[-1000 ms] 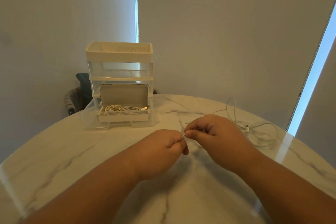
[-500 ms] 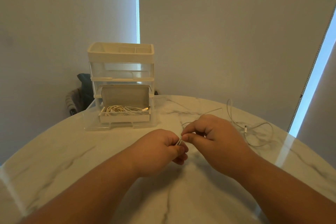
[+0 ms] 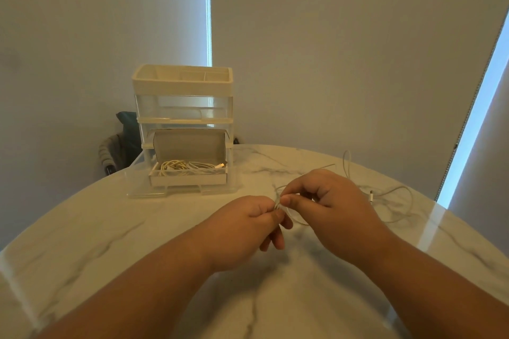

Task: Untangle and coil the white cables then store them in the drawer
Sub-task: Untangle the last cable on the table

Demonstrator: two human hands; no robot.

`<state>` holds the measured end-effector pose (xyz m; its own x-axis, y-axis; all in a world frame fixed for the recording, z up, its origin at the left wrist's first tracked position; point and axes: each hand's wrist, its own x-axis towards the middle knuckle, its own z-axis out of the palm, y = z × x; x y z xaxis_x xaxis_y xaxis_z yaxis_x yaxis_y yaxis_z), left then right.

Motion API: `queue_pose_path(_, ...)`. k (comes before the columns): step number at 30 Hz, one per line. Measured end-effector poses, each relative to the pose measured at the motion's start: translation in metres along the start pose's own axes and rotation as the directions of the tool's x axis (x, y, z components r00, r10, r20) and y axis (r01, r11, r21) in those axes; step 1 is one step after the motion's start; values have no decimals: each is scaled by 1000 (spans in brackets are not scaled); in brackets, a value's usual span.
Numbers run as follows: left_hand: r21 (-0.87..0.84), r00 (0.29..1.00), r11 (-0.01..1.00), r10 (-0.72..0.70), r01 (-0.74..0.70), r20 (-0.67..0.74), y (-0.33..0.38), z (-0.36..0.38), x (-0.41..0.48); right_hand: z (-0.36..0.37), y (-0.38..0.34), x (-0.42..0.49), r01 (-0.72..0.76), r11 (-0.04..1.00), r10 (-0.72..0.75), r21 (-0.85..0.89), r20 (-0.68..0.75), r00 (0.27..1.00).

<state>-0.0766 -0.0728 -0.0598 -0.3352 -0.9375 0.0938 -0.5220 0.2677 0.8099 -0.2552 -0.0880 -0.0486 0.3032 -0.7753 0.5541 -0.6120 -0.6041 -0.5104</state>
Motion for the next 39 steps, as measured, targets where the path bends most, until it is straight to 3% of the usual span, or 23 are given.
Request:
queue_pose_path(4,42,1000,999,-10,10,4,-6,0,2,3,-6,-2,18,999,-15,-47,66,998)
queue_pose_path(11,-18,998,999,33,-32,48,-1,-1,1,-1,7,2,-9,1000,9,10,0,1000)
queue_pose_path(22,-310,997,950,-18,41,77,-3,-6,3,-2,8,3,-17,1000,17,1,27,999)
queue_pose_path(27,-261,999,965,-22,34,47,-6,-6,3,-1,6,3,-12,999,14,-31,70,997)
queue_pose_path(32,32,1000,999,0,1,-25,-4,-7,2,1,4,2,4,1000,-3,-19,75,997)
queue_pose_path(36,-64,998,996,-58,61,38,-1,-4,0,0,5,3,17,1000,-16,-15,65,998)
queue_pose_path(39,-27,998,998,-50,51,48,1,-4,-1,0,7,3,10,1000,-9,-9,55,998)
